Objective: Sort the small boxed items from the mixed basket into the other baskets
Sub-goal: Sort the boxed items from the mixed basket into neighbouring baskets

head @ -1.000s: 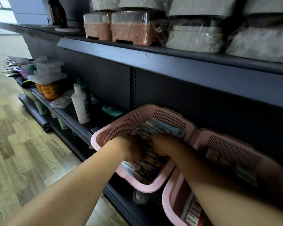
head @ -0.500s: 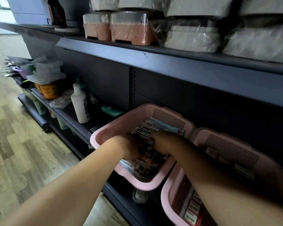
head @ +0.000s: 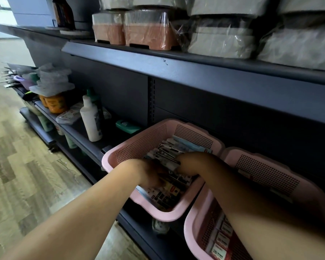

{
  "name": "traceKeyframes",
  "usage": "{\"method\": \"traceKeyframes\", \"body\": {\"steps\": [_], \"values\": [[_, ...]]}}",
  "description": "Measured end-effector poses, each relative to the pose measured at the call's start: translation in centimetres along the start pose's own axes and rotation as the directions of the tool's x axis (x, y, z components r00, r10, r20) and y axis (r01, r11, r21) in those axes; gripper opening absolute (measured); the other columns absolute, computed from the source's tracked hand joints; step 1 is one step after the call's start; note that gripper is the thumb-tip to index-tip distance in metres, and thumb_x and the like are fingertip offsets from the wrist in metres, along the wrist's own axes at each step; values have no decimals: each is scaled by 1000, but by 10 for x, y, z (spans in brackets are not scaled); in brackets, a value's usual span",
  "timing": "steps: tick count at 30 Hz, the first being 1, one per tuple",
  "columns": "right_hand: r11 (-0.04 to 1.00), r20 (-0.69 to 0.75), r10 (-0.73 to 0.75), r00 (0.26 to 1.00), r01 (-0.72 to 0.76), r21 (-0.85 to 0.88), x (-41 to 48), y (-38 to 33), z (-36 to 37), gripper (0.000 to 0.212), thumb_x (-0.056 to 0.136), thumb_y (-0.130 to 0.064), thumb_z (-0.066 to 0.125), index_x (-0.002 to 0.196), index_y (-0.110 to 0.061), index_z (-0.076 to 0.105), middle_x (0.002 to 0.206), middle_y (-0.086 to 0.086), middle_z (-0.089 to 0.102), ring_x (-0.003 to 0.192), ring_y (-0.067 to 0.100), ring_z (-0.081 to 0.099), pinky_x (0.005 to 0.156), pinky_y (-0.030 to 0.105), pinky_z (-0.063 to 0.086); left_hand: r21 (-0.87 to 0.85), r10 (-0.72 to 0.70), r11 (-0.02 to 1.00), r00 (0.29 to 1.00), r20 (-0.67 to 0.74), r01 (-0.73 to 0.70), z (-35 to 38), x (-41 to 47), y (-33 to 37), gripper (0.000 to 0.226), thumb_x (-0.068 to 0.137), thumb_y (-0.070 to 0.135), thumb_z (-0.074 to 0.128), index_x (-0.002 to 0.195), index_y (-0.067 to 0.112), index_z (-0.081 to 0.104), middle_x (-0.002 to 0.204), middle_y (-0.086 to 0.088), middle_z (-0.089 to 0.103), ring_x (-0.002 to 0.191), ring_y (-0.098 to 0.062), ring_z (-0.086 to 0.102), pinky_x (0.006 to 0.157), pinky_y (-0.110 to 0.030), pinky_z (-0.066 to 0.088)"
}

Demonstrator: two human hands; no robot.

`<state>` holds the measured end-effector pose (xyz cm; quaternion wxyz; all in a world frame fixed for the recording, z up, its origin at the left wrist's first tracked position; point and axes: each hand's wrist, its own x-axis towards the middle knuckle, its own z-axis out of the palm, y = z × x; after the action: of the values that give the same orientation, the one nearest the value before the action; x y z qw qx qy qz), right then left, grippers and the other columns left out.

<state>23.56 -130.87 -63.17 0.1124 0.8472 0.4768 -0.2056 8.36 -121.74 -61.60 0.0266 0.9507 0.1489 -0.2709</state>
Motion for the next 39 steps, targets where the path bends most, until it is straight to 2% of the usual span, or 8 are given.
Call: {"method": "traceKeyframes", "body": {"steps": [7, 11, 16, 21, 27, 31, 34, 39], "values": [[998, -48, -66, 997, 66, -16, -13, -5, 5, 52, 97, -39, 55, 144, -20, 49, 140, 10, 56, 116, 28, 59, 96, 33, 50, -129, 24, 992, 997, 68, -15, -2, -19, 6, 57, 108, 48, 43, 162, 36, 32, 168, 3, 31, 151, -22, 34, 122, -36, 30], [997, -16, -61, 998, 60, -43, -19, -10, 5, 47, 96, -32, 56, 141, -19, 53, 133, 10, 60, 112, 27, 61, 95, 36, 52, -171, -5, 985, 999, 52, 14, -4, -27, 10, 54, 108, 44, 44, 161, 37, 34, 164, 3, 38, 147, -22, 39, 114, -31, 34], [991, -185, -100, 978, 114, 67, -42, 3, -5, 39, 95, -37, 59, 132, -23, 60, 126, 7, 63, 104, 23, 62, 87, 33, 54, -202, 7, 979, 997, -74, -22, -5, -37, -2, 47, 105, 49, 49, 151, 47, 48, 159, 14, 45, 139, -15, 48, 118, -33, 37], [971, -320, -68, 945, 136, 197, -75, 29, -13, 33, 93, -38, 64, 125, -31, 63, 114, -1, 66, 93, 15, 63, 84, 35, 56, -217, -21, 975, 963, -270, -40, -11, -45, 1, 35, 102, 49, 56, 137, 46, 63, 136, 17, 61, 102, -9, 58, 75, -13, 47], [923, -384, 46, 922, 108, 369, -138, 73, -10, 16, 97, -24, 60, 109, -32, 68, 103, -8, 68, 90, 8, 66, 81, 30, 57, -226, 64, 956, 881, -469, -190, -27, -34, 33, 28, 98, 43, 62, 124, 39, 72, 130, 11, 68, 114, -14, 65, 100, -33, 53], [945, -401, 134, 906, 6, 328, -187, 112, 8, 17, 98, -30, 60, 85, -39, 65, 84, -17, 65, 74, -2, 62, 67, 21, 50, -131, 204, 938, 816, -541, -322, -43, -30, 79, 25, 96, 44, 57, 108, 33, 75, 110, 10, 73, 102, -16, 66, 90, -35, 54], [933, -387, 179, 904, -32, 358, -216, 143, 27, 9, 94, -26, 67, 100, -30, 70, 97, -12, 68, 87, 8, 65, 84, 31, 53, -95, 285, 916, 798, -531, -390, -48, -23, 111, 36, 87, 52, 48, 108, 38, 73, 109, 12, 73, 101, -14, 66, 89, -33, 53], [952, -363, 210, 908, -105, 288, -240, 168, 63, 9, 94, -25, 64, 92, -33, 69, 87, -15, 63, 80, 7, 61, 72, 23, 49, -20, 330, 911, 756, -565, -412, -32, -8, 147, 25, 91, 42, 53, 100, 34, 75, 103, 13, 76, 95, -12, 69, 83, -28, 54]]}}
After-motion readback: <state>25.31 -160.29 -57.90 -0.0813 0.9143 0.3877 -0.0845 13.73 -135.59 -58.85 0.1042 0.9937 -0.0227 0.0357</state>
